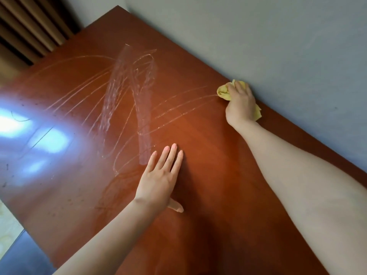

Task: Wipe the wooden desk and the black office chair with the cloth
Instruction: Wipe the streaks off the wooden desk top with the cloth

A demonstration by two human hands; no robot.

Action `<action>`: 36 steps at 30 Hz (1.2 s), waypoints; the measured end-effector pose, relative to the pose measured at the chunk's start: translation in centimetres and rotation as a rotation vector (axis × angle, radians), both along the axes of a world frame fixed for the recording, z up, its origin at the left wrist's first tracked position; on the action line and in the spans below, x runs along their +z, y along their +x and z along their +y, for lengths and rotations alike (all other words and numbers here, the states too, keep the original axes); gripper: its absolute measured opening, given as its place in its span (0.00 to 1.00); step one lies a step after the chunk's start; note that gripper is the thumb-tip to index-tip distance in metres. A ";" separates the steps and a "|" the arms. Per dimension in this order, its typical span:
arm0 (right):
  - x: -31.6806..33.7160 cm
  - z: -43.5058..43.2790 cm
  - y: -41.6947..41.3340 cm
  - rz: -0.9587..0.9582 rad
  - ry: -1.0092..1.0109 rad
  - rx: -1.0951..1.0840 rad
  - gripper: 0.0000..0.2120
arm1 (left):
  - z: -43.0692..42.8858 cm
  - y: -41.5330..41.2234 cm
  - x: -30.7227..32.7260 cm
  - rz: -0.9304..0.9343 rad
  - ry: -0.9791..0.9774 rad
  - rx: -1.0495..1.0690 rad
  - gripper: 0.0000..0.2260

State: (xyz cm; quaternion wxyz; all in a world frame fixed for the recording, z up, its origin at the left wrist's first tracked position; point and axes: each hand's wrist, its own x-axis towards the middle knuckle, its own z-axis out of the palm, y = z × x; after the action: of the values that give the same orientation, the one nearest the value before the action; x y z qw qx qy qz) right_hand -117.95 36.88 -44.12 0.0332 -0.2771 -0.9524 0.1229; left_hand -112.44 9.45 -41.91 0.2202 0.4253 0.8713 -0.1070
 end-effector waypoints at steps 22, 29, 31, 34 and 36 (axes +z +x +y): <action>0.3 -5.2 14.6 0.041 0.046 0.732 0.29 | -0.2 -0.2 0.3 -0.020 -0.001 0.014 0.64; 1.6 4.2 13.4 -0.101 0.094 0.471 0.31 | -0.3 -0.2 0.0 -0.015 0.007 0.018 0.64; 1.6 5.2 11.8 -0.111 0.071 0.384 0.33 | -0.2 -0.2 0.0 -0.020 0.007 0.017 0.64; 1.5 4.8 8.6 -0.095 0.067 0.273 0.33 | 0.0 -0.2 0.0 -0.005 0.006 0.013 0.64; 1.1 4.0 6.4 -0.099 0.078 0.207 0.32 | 0.0 -0.2 0.0 0.004 -0.004 0.005 0.64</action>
State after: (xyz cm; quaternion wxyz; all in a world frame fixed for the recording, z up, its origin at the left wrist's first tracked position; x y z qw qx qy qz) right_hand -111.56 40.93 -42.99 -0.0158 -0.1816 -0.9804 0.0746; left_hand -112.64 9.42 -41.86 0.2195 0.4223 0.8727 -0.1092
